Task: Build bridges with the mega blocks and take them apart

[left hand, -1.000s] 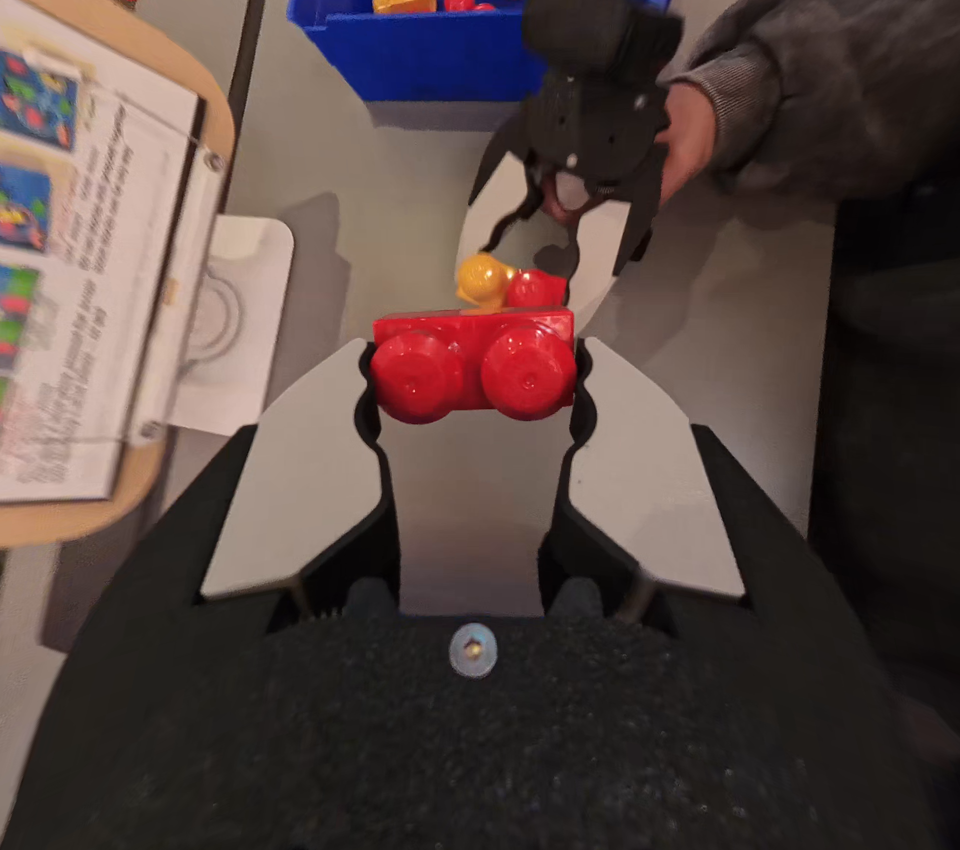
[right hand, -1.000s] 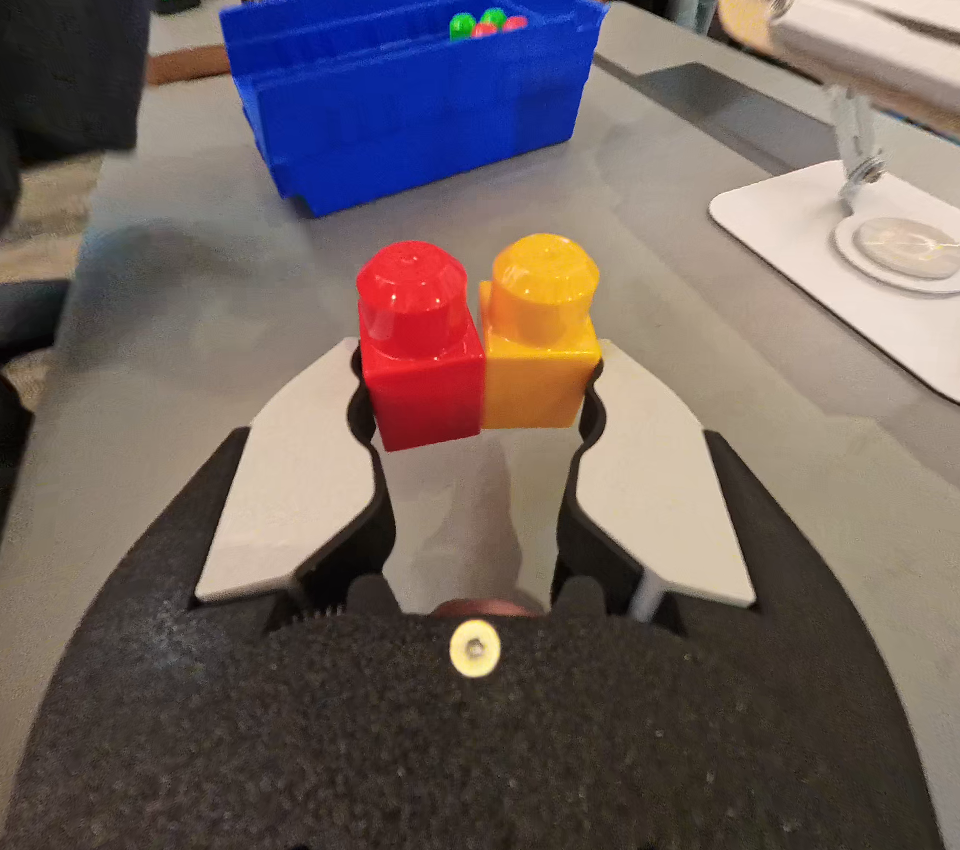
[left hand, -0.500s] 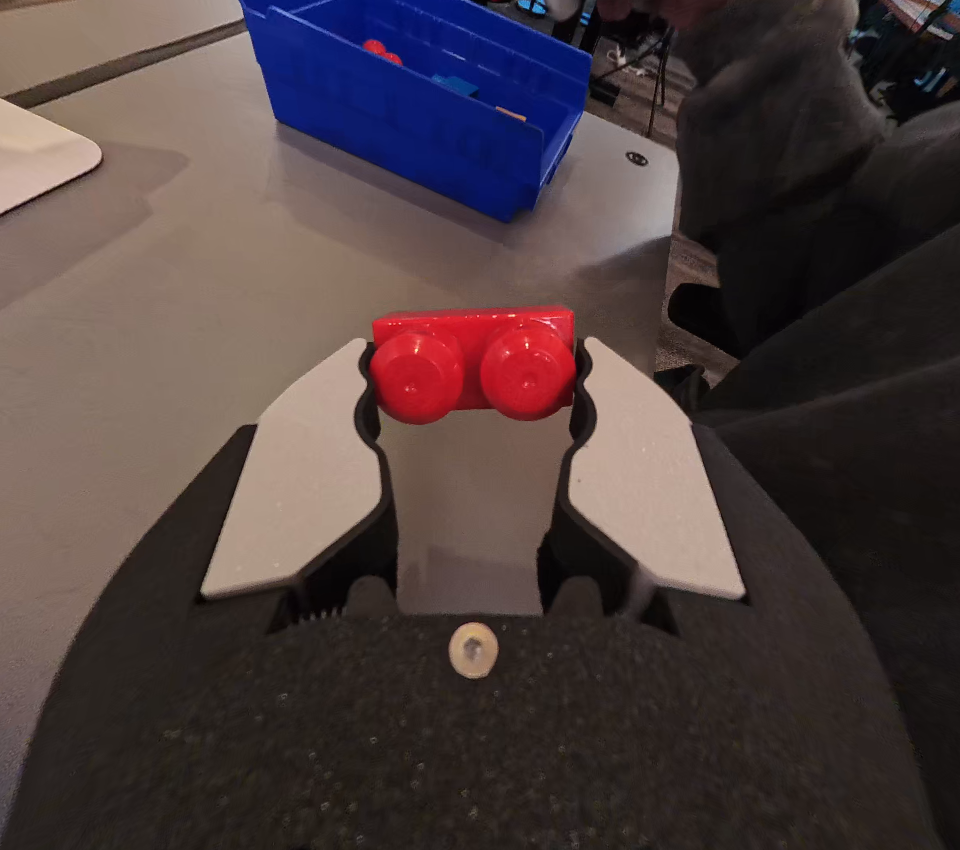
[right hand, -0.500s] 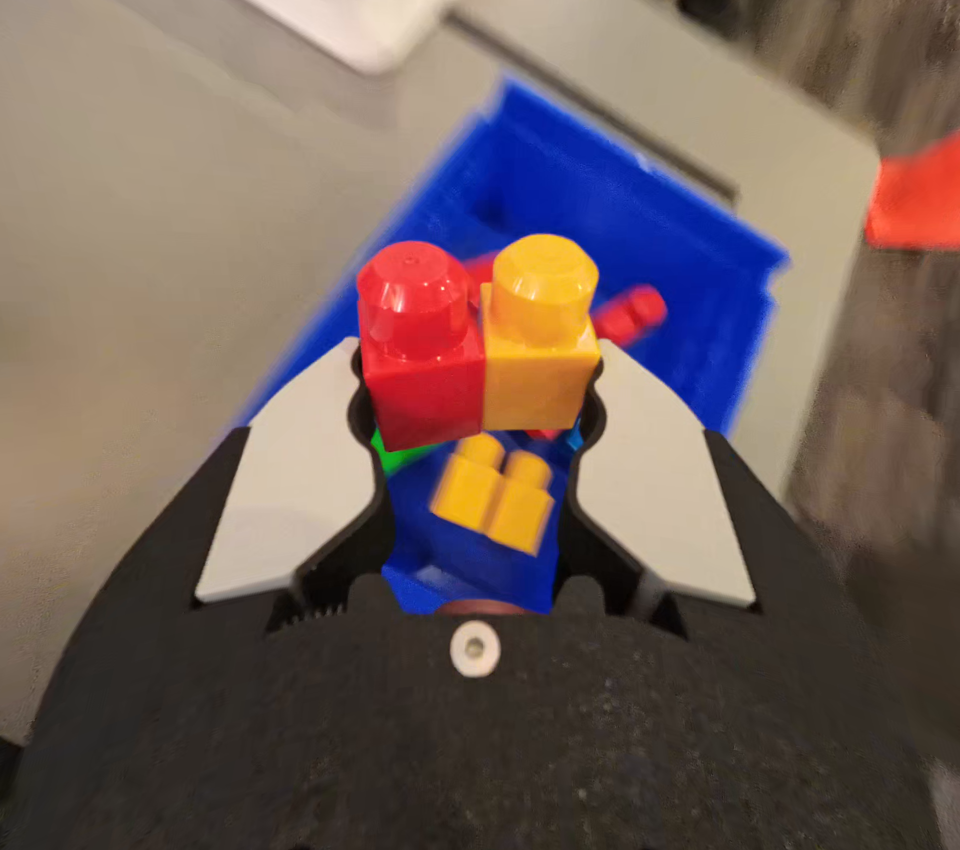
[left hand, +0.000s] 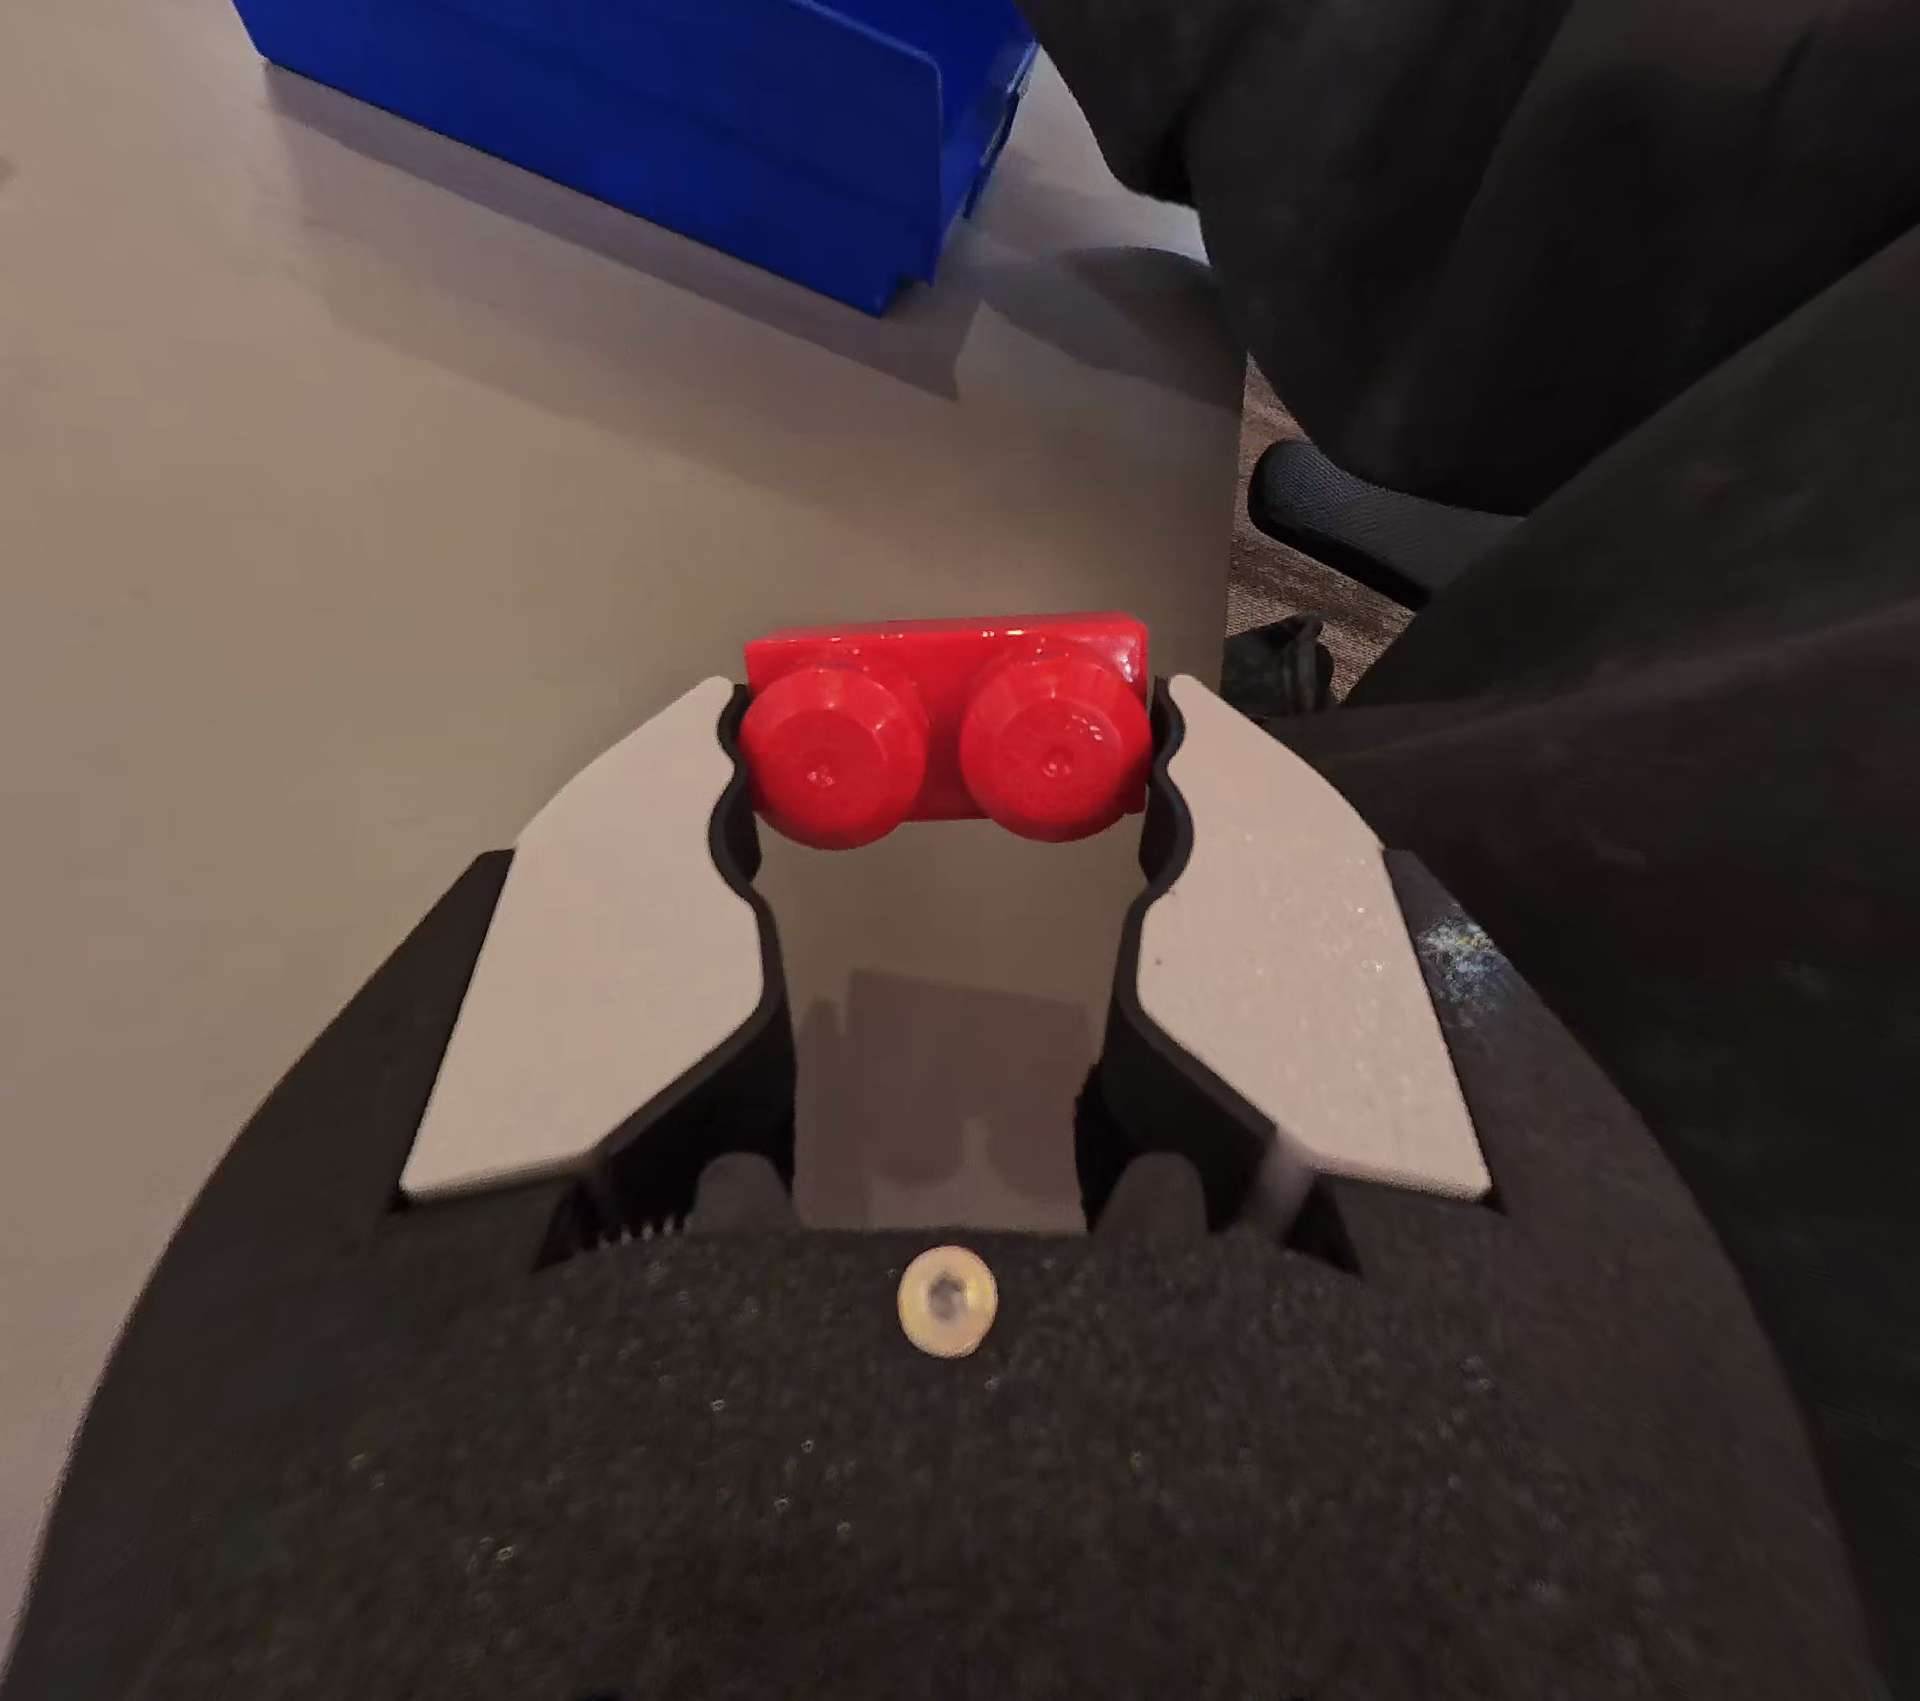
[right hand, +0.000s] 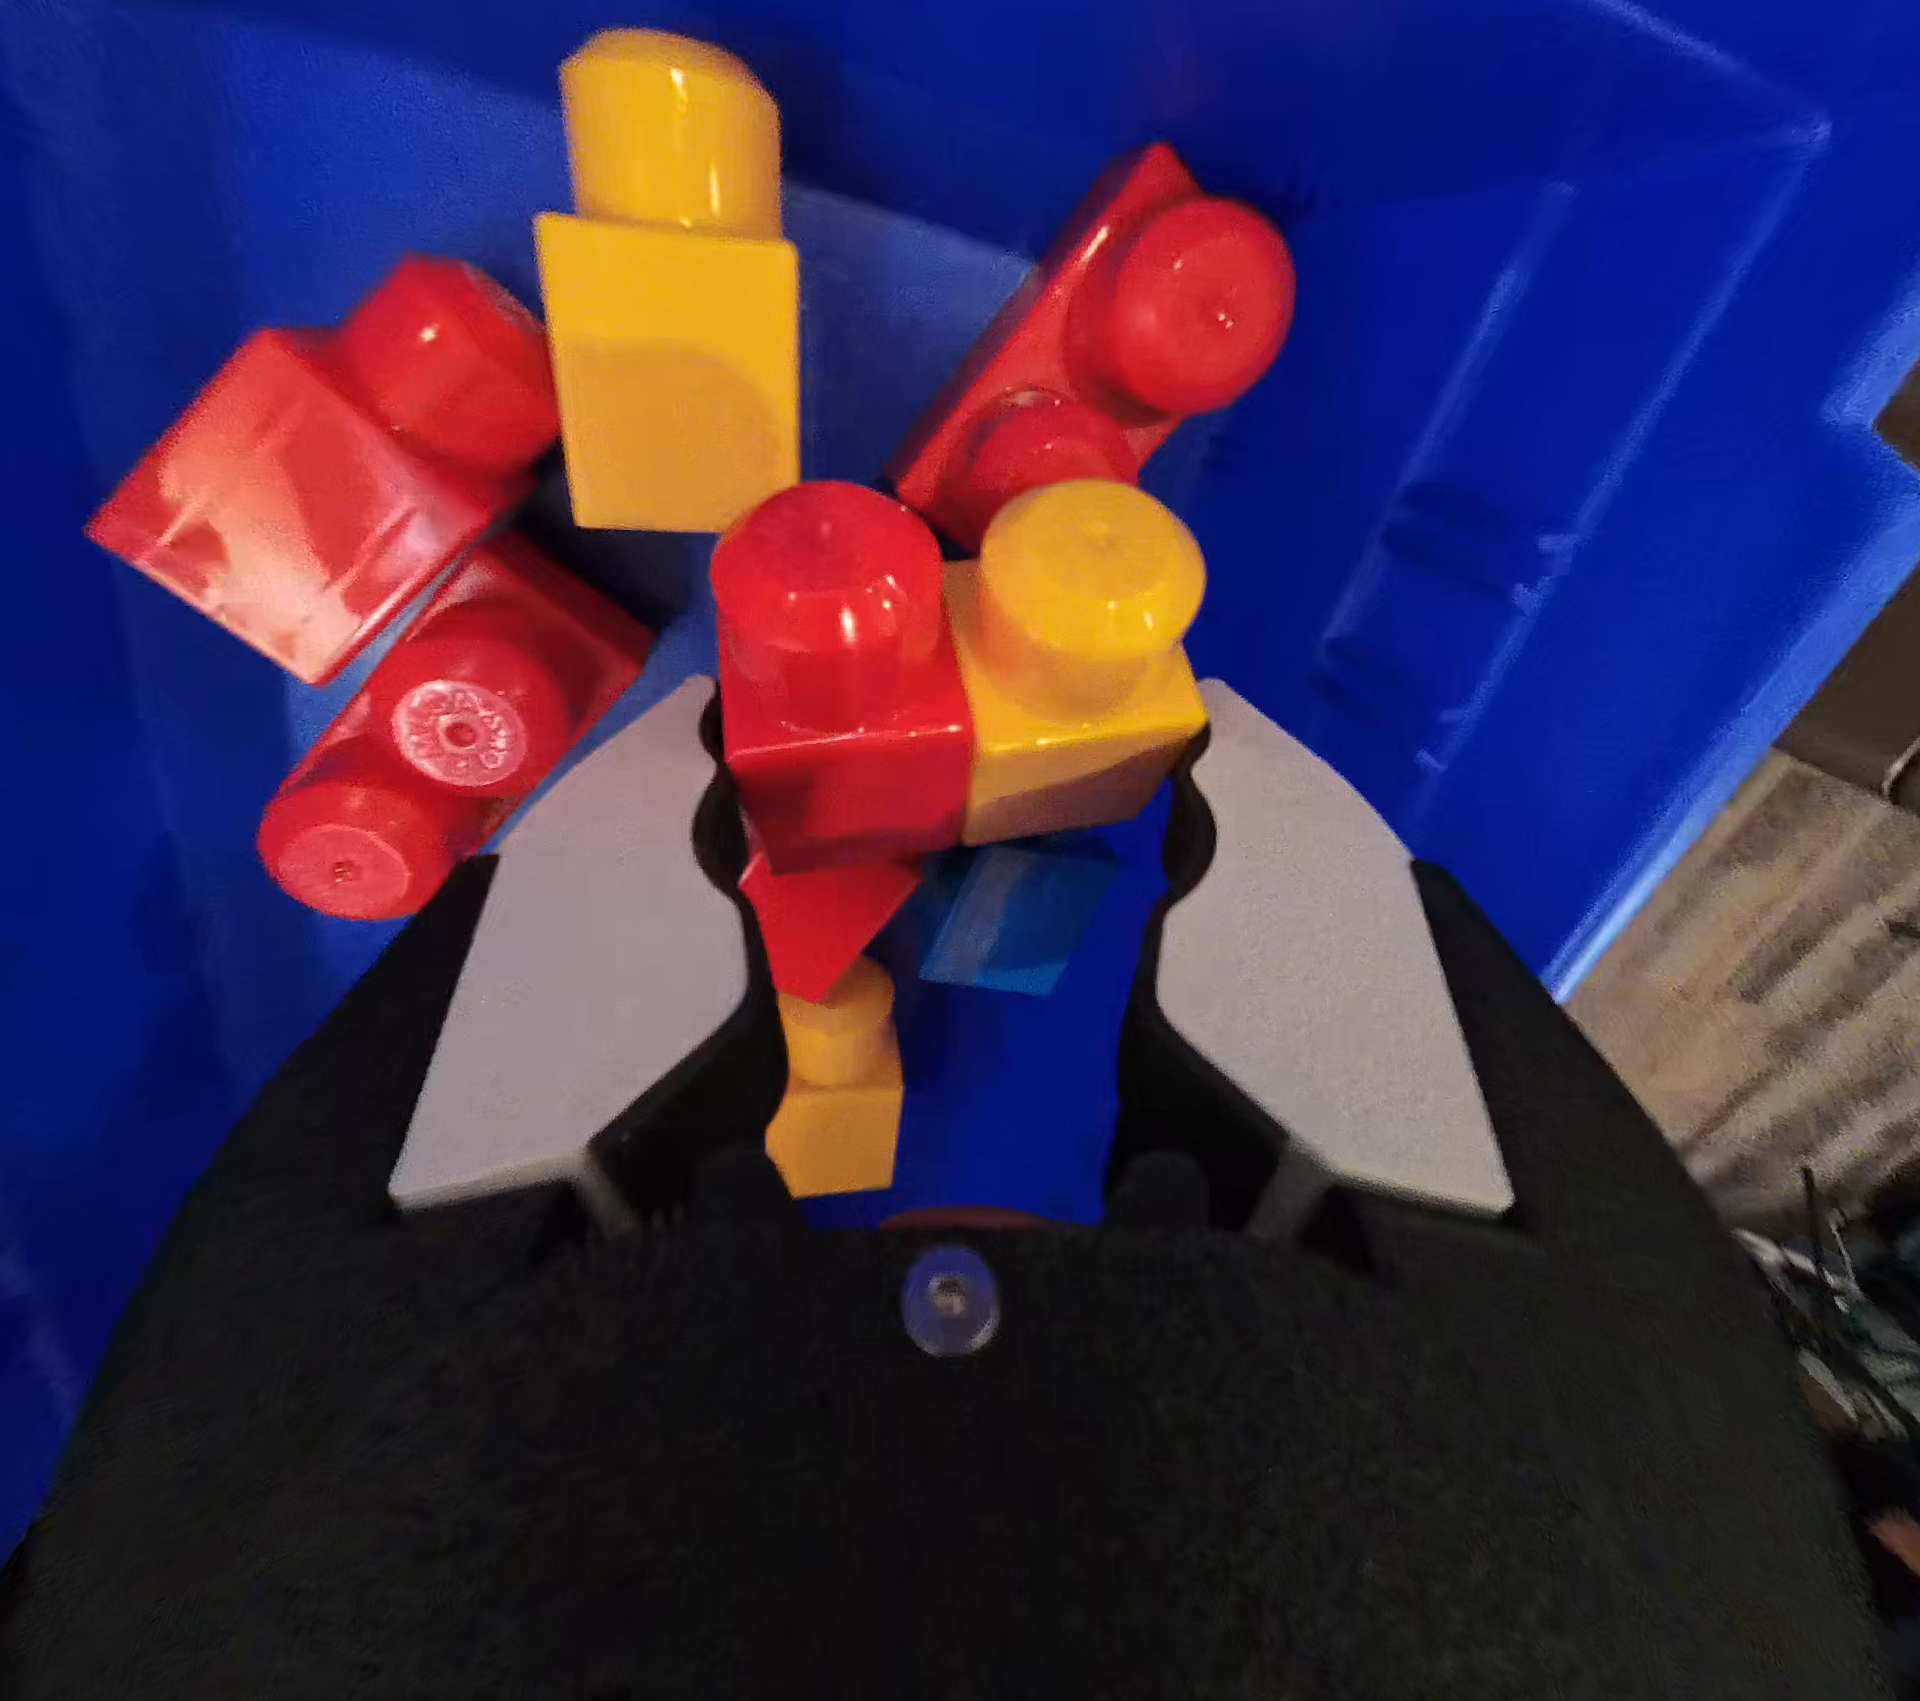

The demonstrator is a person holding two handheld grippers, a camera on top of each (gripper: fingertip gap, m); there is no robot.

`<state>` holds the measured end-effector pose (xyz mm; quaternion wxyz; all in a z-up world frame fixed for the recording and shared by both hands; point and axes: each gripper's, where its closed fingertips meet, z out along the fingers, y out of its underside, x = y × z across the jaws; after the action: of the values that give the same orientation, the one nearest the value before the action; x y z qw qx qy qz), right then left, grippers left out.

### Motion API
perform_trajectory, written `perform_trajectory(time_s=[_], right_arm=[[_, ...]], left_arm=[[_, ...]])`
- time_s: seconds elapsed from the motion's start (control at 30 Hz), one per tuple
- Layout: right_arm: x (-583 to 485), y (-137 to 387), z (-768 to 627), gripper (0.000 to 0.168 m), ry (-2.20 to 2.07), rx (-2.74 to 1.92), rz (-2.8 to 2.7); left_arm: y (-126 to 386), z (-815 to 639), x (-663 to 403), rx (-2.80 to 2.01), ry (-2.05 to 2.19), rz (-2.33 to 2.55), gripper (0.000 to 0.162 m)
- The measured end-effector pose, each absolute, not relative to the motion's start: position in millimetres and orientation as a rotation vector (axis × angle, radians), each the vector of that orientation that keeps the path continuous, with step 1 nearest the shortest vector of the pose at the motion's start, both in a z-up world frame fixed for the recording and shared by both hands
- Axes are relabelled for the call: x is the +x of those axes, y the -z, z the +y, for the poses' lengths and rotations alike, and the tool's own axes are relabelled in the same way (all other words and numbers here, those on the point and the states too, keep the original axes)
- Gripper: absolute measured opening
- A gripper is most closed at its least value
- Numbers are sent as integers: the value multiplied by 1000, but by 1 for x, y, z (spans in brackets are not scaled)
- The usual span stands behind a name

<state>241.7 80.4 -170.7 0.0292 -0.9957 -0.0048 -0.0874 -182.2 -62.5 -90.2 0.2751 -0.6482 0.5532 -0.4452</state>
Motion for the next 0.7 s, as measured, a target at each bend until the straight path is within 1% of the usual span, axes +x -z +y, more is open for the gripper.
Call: perform_trajectory(time_s=[0.2, 0.27, 0.33, 0.47, 0.57, 0.63, 0.7], right_arm=[[245, 174, 82, 88, 350, -3049, -97], [243, 163, 82, 94, 359, -2987, -112], [234, 140, 79, 94, 331, -2894, -117], [180, 71, 72, 86, 112, -2547, -150], [113, 21, 52, 77, -135, -2229, -231], [64, 2, 32, 71, -320, -2049, -296], [21, 2, 10, 68, -492, -1963, -358]], left_arm=[[93, -58, -184, -1766, 1220, 1455, 71], [93, -55, -186, -1770, 1209, 1449, 71], [94, -53, -187, -1775, 1188, 1457, 71], [103, -42, -191, -1811, 1078, 1498, 71], [117, -13, -192, -1880, 863, 1555, 71], [134, 11, -191, -1936, 662, 1637, 71], [150, 31, -185, -1959, 511, 1732, 71]])
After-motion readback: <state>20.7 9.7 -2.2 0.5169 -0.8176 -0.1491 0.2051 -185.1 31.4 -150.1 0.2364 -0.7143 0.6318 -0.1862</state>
